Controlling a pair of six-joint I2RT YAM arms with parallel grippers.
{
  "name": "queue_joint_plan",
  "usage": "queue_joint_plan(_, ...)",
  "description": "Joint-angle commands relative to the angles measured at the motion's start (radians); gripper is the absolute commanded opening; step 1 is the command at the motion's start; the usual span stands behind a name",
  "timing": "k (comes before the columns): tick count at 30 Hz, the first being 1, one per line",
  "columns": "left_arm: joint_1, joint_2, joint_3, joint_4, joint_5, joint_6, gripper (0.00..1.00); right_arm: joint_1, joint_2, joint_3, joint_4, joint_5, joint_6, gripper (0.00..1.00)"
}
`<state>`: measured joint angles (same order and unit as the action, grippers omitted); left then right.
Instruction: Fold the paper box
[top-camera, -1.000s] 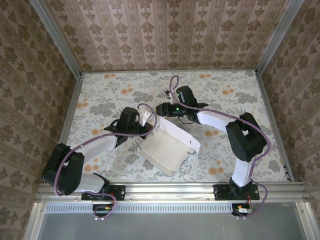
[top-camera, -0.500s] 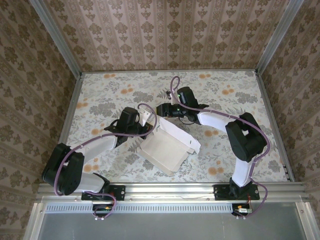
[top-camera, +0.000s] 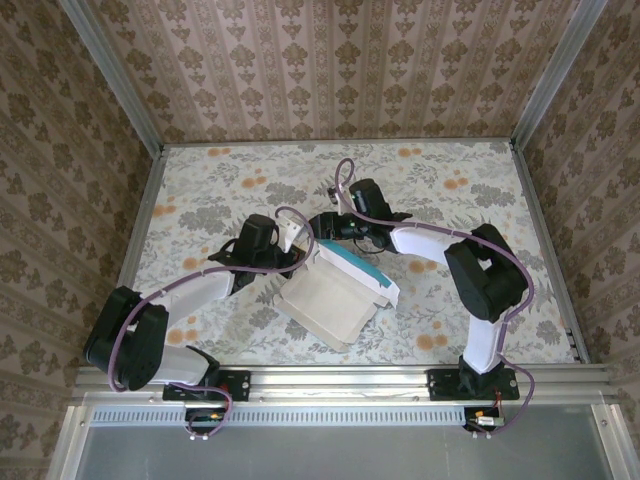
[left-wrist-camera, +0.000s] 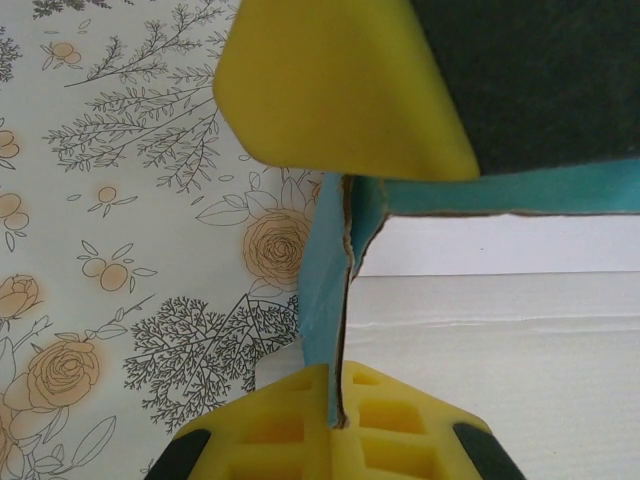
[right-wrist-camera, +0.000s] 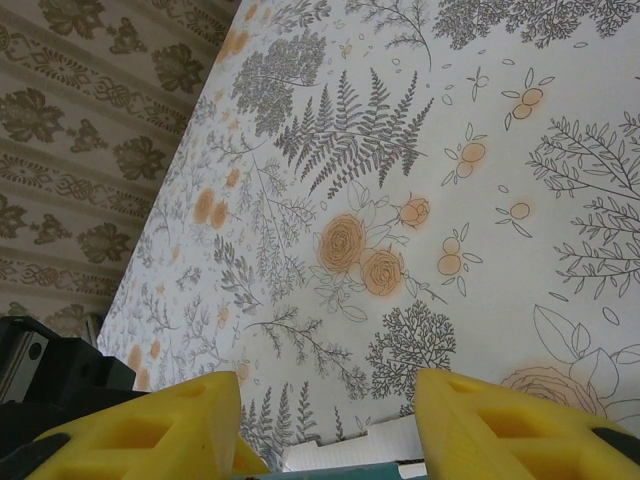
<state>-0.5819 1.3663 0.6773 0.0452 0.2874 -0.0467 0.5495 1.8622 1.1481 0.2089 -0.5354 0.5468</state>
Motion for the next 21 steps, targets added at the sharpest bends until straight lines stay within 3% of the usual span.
queue_joint_plan(1,0.001,-0.003,0.020,-0.067,0.005,0.018,0.00,0.013,0.024,-0.025,0.009,0.015,-0.014,0.51)
queue_joint_plan(10,0.001,-0.010,0.028,-0.077,0.012,0.017,0.00,0.014,0.030,-0.050,0.029,0.029,-0.009,0.48)
queue_joint_plan(15,0.020,-0.050,0.031,-0.099,0.033,0.006,0.20,0.010,0.015,-0.054,0.027,0.018,-0.008,0.47)
queue_joint_plan(21,0.069,-0.145,0.023,-0.148,0.078,-0.006,0.27,0.004,0.009,-0.060,0.035,0.003,-0.001,0.46)
